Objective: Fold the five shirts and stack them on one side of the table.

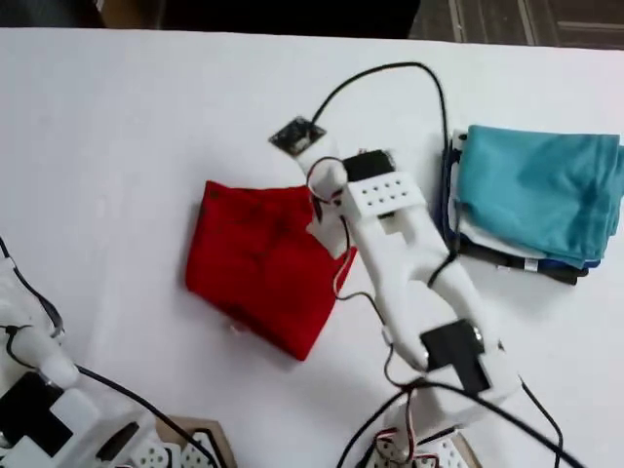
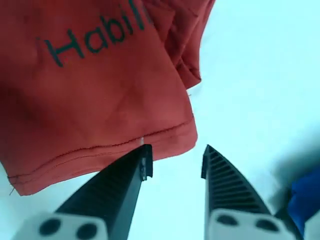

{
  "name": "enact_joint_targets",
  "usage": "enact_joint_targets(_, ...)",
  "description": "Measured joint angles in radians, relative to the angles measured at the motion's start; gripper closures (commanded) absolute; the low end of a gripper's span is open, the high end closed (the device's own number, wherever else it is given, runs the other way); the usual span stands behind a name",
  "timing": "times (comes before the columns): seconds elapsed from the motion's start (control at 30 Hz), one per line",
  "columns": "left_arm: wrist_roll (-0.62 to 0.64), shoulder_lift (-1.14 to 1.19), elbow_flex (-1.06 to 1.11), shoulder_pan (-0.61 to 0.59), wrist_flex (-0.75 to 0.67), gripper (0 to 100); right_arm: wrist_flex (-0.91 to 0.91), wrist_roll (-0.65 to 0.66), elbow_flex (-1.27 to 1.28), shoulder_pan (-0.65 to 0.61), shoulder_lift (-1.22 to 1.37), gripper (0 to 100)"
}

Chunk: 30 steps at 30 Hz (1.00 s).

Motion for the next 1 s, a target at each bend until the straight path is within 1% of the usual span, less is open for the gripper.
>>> enact_joint_targets(0.53,0.000,0.000,0.000,0.000,0.000,97,-0.040,0.000,0.000,0.003,0.207,81.9)
enact_joint_targets(0.6,0.000,0.000,0.000,0.000,0.000,97,-0.040,0.000,0.000,0.003,0.222,86.5)
enact_joint_targets(0.7,0.000,0.000,0.000,0.000,0.000,97,-0.040,0.000,0.000,0.005,0.227,99.1)
enact_joint_targets(0.77,0.000,0.000,0.000,0.000,0.000,97,-0.040,0.000,-0.002,0.005,0.227,96.8)
enact_joint_targets(0.8,0.000,0.000,0.000,0.000,0.000,97,-0.040,0.000,-0.002,0.005,0.227,98.1)
enact_joint_targets(1.0,0.000,0.000,0.000,0.000,0.000,97,-0.023,0.000,-0.075,0.023,0.230,97.8)
